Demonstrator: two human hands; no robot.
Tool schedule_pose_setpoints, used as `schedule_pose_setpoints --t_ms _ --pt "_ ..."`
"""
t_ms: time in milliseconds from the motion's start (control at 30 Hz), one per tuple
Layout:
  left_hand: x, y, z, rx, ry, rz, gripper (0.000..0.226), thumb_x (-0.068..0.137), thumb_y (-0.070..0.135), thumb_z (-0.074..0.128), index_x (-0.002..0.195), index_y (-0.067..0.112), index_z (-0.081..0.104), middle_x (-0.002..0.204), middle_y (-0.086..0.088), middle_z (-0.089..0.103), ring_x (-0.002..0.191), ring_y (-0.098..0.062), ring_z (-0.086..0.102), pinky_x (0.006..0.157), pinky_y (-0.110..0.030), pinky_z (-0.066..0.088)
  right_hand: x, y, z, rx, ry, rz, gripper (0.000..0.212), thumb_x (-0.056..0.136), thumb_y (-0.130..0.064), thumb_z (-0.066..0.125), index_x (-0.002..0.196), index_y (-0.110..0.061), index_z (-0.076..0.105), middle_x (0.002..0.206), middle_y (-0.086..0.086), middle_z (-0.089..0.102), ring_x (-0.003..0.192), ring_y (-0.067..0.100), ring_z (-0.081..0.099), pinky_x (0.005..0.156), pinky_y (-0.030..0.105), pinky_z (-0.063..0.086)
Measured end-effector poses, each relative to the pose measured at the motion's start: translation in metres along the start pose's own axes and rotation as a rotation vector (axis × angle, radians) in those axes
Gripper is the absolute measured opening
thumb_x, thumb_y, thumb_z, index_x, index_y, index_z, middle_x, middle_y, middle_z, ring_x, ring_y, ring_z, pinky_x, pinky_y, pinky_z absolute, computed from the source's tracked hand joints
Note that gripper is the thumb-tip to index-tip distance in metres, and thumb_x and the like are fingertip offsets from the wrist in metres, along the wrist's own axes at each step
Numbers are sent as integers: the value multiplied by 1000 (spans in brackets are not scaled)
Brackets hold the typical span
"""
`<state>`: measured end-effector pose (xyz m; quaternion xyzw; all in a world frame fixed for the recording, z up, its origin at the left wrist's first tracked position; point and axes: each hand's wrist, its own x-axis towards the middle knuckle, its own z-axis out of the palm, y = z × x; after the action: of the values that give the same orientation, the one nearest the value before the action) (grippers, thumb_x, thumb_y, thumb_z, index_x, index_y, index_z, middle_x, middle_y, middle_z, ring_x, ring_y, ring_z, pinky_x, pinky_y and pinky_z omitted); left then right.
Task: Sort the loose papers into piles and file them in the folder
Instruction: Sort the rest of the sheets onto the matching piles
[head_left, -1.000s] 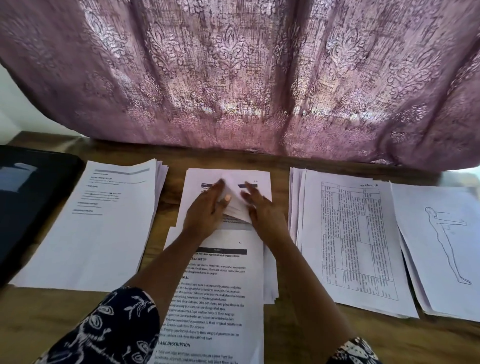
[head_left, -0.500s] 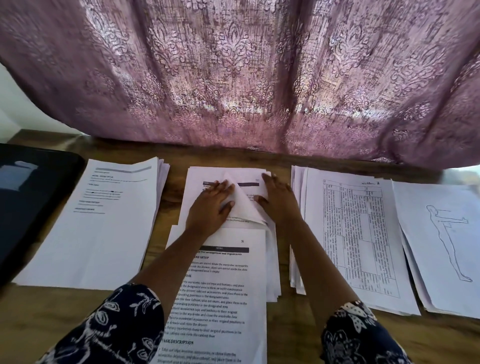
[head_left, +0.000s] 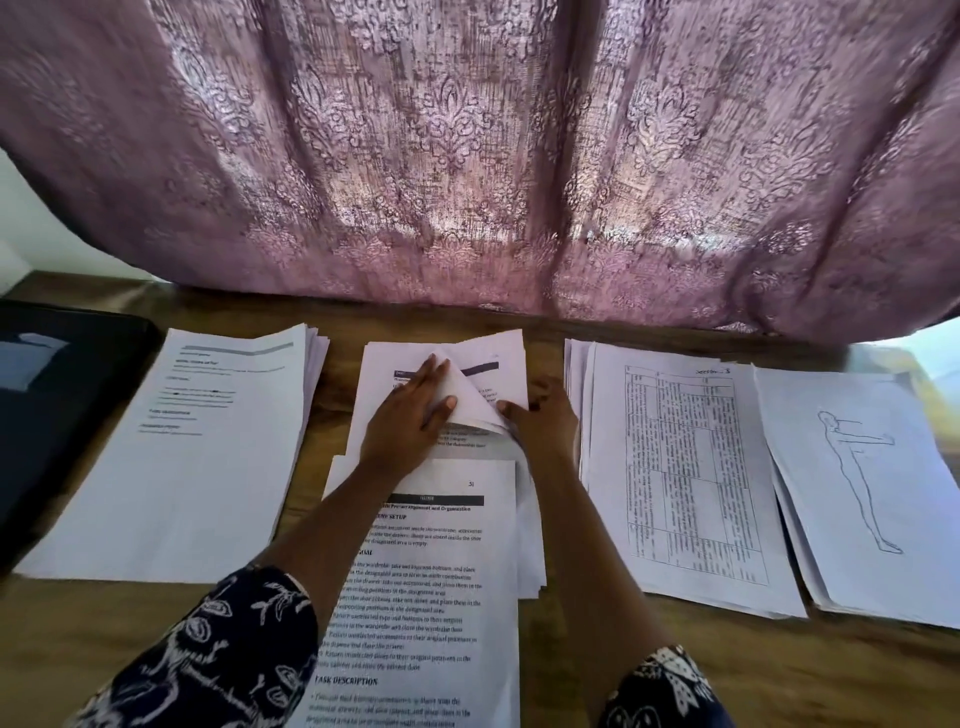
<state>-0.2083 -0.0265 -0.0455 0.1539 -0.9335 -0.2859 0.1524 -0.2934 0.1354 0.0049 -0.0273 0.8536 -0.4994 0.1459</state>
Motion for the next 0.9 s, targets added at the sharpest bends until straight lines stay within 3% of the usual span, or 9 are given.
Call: schedule_pose_setpoints --t_ms 33,100,267,400,500,633,767,833,900 --pt "-1 3 -1 -40 9 -9 64 94 56 29 152 32 18 159 10 16 142 -19 31 112 -38 29 -1 -2 -1 -22 -3 -25 34 84 -22 72 113 -12 60 109 2 68 80 10 59 53 1 35" --pt "-4 7 -5 -115 24 -12 65 94 57 29 152 36 8 160 12 10 144 -14 23 113 -35 24 0 -8 -3 -86 12 -100 19 86 -23 70 101 -11 67 100 1 70 66 1 51 46 2 30" --pt "-8 14 -10 -137 130 79 66 94 65 21 151 36 2 161 10 6 139 -3 14 112 -33 26 -2 -29 -7 -61 5 -161 11 87 -20 68 92 -10 67 83 -4 63 78 14 59 60 18 37" --pt "-10 13 -10 -9 183 145 73 92 69 23 152 29 16 162 -5 11 137 -23 38 96 -39 47 8 -38 -18 -116 3 -149 23 88 -24 66 105 -9 67 101 3 69 87 15 58 68 18 32" --pt "-4 15 -11 123 194 181 72 90 66 38 147 24 30 159 -14 21 126 -34 51 92 -46 50 13 -38 -27 -148 -20 -132 24 90 -23 64 108 -9 67 110 7 70 100 23 62 77 20 35" --pt "14 25 -20 166 221 262 37 85 30 64 120 16 64 143 -15 49 112 -36 61 87 -46 55 13 -37 -38 -121 7 -115 22 90 -24 64 107 -12 69 109 6 70 100 25 63 80 24 40" --pt "42 34 -36 324 170 434 21 82 12 67 103 13 70 121 -12 65 107 -36 60 85 -49 54 12 -35 -56 -57 47 -86 16 88 -24 66 99 -13 68 104 7 71 94 25 65 83 34 49" --pt "59 37 -45 434 92 493 22 78 7 72 100 12 71 120 -13 65 109 -38 58 85 -50 53 11 -34 -69 -81 73 -81 9 90 -25 64 94 -16 63 105 8 70 88 19 60 75 29 42" --pt "71 42 -51 522 -15 526 20 81 7 71 101 11 71 127 -16 60 118 -42 53 88 -54 50 10 -35 -84 -92 116 -71 15 92 -25 61 101 -13 65 108 9 69 85 16 54 72 24 34"
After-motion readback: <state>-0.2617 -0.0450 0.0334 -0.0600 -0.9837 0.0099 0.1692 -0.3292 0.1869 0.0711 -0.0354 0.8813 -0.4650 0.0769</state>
